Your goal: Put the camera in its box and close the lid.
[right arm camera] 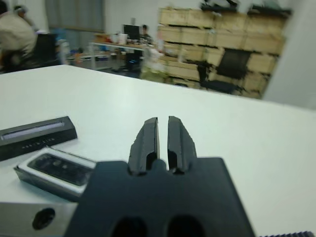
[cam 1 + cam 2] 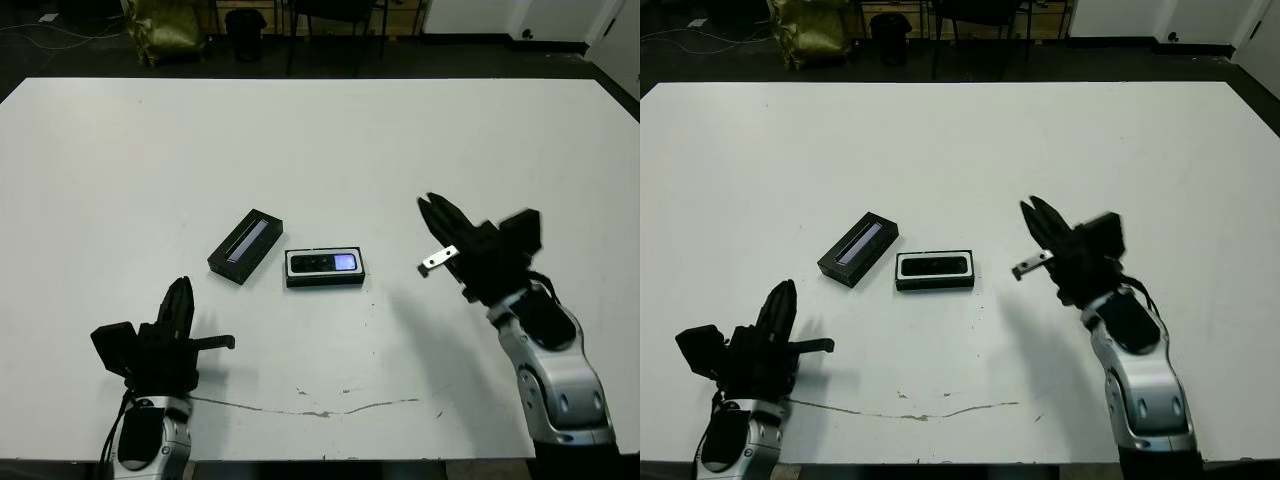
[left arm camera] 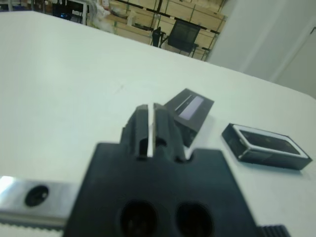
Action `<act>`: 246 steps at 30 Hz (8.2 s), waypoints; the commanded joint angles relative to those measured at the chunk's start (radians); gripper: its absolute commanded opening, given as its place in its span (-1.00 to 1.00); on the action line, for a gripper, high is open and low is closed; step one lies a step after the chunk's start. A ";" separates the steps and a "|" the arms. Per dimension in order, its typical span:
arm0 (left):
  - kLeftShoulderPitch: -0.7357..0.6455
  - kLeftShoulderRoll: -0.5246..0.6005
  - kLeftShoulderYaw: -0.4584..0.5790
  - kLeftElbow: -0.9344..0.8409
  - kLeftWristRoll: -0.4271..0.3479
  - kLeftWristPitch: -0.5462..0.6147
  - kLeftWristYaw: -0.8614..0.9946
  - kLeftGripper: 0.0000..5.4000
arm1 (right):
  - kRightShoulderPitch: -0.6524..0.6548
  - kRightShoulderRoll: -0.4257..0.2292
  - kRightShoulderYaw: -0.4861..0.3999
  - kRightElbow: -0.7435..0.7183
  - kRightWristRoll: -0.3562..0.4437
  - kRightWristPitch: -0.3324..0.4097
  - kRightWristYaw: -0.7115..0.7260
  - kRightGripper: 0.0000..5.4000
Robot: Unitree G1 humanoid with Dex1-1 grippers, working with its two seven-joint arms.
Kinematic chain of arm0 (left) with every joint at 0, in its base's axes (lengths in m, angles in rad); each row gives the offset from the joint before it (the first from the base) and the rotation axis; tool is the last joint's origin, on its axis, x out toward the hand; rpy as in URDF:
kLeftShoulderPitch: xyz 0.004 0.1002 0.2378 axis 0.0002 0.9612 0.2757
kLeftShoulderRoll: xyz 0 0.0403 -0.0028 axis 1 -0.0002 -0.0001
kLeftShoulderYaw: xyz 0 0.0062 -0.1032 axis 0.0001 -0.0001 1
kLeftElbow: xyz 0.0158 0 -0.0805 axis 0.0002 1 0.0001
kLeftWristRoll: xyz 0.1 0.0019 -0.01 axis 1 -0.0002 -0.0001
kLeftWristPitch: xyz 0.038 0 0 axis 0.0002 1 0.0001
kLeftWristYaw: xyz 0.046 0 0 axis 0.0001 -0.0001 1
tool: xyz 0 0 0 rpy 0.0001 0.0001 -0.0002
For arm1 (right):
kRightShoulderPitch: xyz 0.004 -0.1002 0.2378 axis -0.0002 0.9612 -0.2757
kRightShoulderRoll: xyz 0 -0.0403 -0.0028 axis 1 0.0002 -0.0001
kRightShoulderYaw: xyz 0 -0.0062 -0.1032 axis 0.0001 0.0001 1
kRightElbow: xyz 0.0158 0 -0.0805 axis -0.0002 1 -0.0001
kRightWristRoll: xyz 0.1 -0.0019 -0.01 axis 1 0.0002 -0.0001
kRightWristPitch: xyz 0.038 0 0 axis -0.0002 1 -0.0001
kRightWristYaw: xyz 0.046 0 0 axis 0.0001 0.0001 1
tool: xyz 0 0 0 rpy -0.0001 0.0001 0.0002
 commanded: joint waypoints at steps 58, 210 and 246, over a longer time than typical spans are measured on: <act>-0.356 0.227 0.004 -0.108 -0.100 0.763 -0.018 1.00 | 0.228 0.002 -0.003 -0.309 0.135 0.319 -0.167 -1.00; -0.451 0.402 0.065 0.104 -0.170 0.537 -0.440 -0.17 | 0.242 0.011 0.022 -0.330 0.130 0.355 -0.203 -1.00; -1.078 0.518 -0.285 0.666 -0.010 0.300 -1.123 -0.17 | 0.233 0.031 -0.006 -0.295 0.166 0.388 -0.217 -1.00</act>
